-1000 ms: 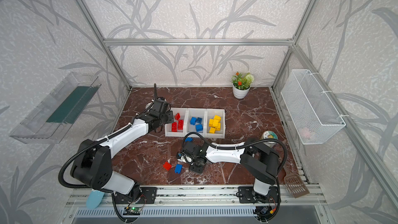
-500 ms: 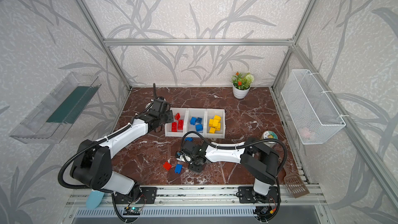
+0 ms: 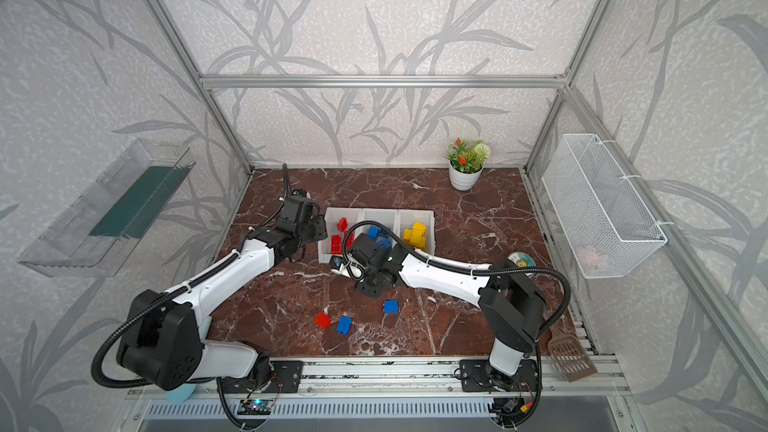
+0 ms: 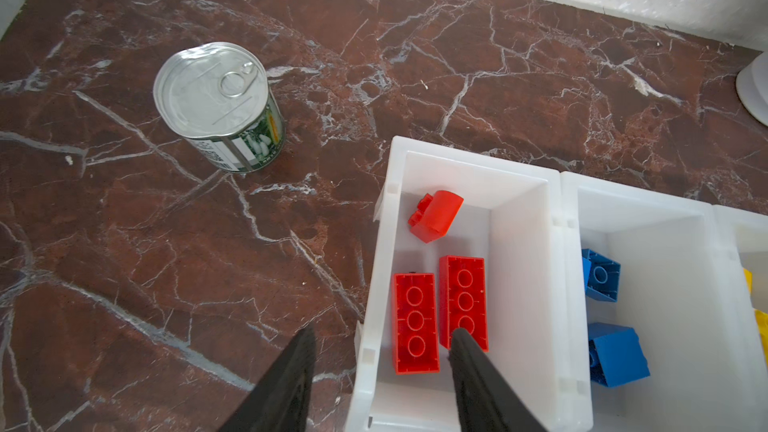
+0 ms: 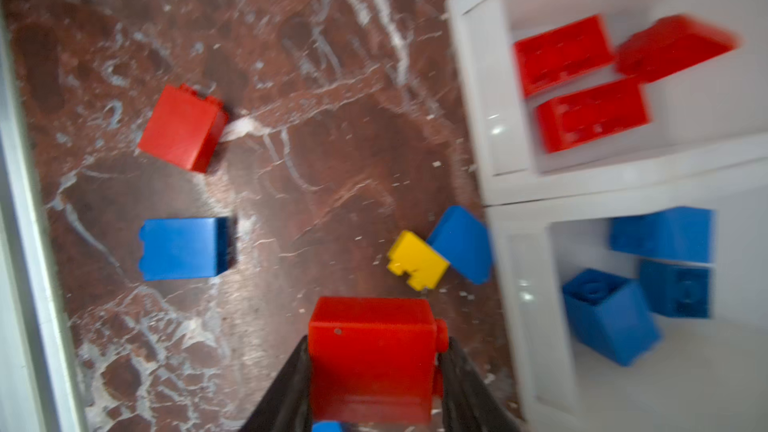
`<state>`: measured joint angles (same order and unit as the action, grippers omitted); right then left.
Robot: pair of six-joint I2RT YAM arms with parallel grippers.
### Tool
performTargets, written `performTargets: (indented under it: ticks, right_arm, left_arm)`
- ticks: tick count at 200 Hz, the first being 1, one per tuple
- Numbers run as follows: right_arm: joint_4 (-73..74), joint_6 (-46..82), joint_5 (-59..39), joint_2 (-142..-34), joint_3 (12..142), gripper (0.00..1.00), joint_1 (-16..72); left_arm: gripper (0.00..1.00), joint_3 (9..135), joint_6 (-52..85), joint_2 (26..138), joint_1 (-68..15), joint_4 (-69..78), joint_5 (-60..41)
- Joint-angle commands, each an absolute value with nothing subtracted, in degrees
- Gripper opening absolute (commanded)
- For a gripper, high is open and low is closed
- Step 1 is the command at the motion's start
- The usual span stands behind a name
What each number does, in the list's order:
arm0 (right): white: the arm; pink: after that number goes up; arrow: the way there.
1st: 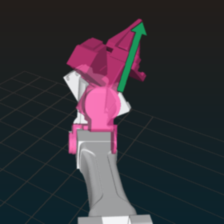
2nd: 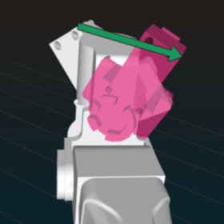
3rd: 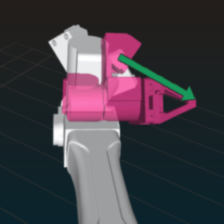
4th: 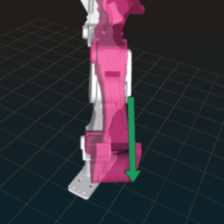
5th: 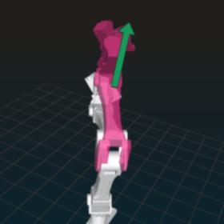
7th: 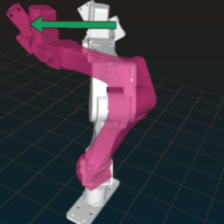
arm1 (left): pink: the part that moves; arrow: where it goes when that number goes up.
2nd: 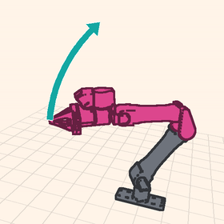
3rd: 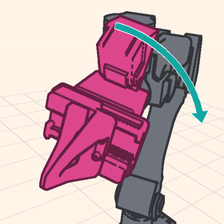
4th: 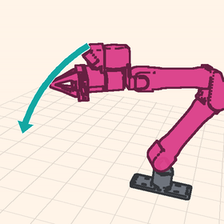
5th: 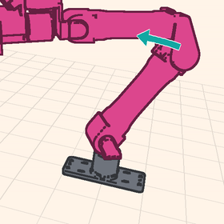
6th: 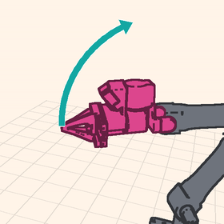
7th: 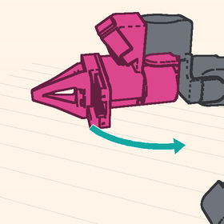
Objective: Sort the legos into containers by color
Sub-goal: 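Carry the red brick with the right gripper into the red compartment and release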
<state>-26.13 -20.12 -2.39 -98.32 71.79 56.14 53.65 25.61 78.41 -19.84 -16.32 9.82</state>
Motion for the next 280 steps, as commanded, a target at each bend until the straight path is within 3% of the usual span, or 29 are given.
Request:
performTargets:
  ticks: [1, 112, 125, 134, 151, 172, 280]
  right_arm:
    - [-24.69, -24.42, -0.9, -100.48, 77.22, 0.34, 53.12]
    - [-19.38, -22.3, -3.58, -120.76, 101.54, 0.34, 46.52]
    - [-19.72, -21.43, -3.82, -122.77, 103.85, 0.37, 46.47]
    - [-19.94, -20.72, -3.79, -123.7, 105.0, 0.44, 46.49]
    - [-19.54, -19.29, -4.2, -123.97, 105.34, 0.58, 46.47]
    - [-16.93, -18.29, -4.79, -123.08, 103.72, 0.64, 46.47]
    - [-12.61, -16.18, -5.44, -118.18, 97.81, 0.66, 45.82]
  left_arm:
    - [0.55, 51.63, 26.97, 74.87, -19.1, -17.95, 12.2]
    - [0.56, 42.16, 31.93, 62.21, -18.54, -21.57, 12.15]
    - [0.56, 41.74, 32.15, 61.61, -18.54, -21.9, 11.95]
    - [0.56, 41.65, 32.11, 61.37, -18.54, -22.21, 11.87]
    - [0.56, 41.59, 32.01, 61.1, -18.54, -22.67, 12.02]
    - [0.56, 41.44, 32.18, 61.17, -18.54, -22.57, 11.82]
    - [0.56, 41.12, 32.56, 61.6, -18.54, -22.51, 10.03]
